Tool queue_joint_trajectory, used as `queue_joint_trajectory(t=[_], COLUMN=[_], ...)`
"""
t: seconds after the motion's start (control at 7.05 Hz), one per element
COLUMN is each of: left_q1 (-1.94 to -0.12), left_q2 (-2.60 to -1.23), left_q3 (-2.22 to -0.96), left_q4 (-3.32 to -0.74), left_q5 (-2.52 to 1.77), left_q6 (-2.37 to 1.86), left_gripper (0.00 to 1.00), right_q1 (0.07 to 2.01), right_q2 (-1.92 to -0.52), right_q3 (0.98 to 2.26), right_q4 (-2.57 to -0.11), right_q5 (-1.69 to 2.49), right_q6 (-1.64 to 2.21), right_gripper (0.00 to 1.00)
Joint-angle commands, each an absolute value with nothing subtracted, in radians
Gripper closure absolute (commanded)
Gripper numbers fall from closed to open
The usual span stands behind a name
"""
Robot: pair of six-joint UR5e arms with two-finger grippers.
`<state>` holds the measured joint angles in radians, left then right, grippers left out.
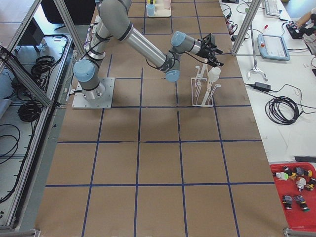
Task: Transfer IKEA cup to right arm and place on rack
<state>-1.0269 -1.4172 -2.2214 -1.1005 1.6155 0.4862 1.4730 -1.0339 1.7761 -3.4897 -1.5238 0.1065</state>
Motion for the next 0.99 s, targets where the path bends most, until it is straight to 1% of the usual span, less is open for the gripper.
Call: queue_joint_trajectory(t=[0.0,0.28,0.57,0.71,0.85], left_q1=[-1.026,-1.025,-1.023,-1.023,-1.023], left_q2=[-1.497,-1.529,-1.528,-1.528,-1.528], left_q3=[-2.295,-2.327,-2.330,-2.329,-2.324], left_q4=[-0.935,-0.922,-0.931,-0.933,-0.933], left_q5=[1.615,1.627,1.637,1.638,1.667], left_q6=[0.491,0.494,0.499,0.505,0.512], left_gripper=[0.03,0.02,0.02,0.08,0.39], right_q1=[1.474,1.497,1.528,1.561,1.593], right_q2=[-1.142,-1.298,-1.403,-1.429,-1.440], right_q3=[1.789,1.851,1.914,1.936,1.962], right_q4=[-3.487,-3.403,-3.390,-3.401,-3.404], right_q5=[-1.520,-1.476,-1.438,-1.418,-1.414], right_q6=[0.165,0.240,0.412,0.484,0.597], right_gripper=[0.00,0.00,0.00,0.00,0.00])
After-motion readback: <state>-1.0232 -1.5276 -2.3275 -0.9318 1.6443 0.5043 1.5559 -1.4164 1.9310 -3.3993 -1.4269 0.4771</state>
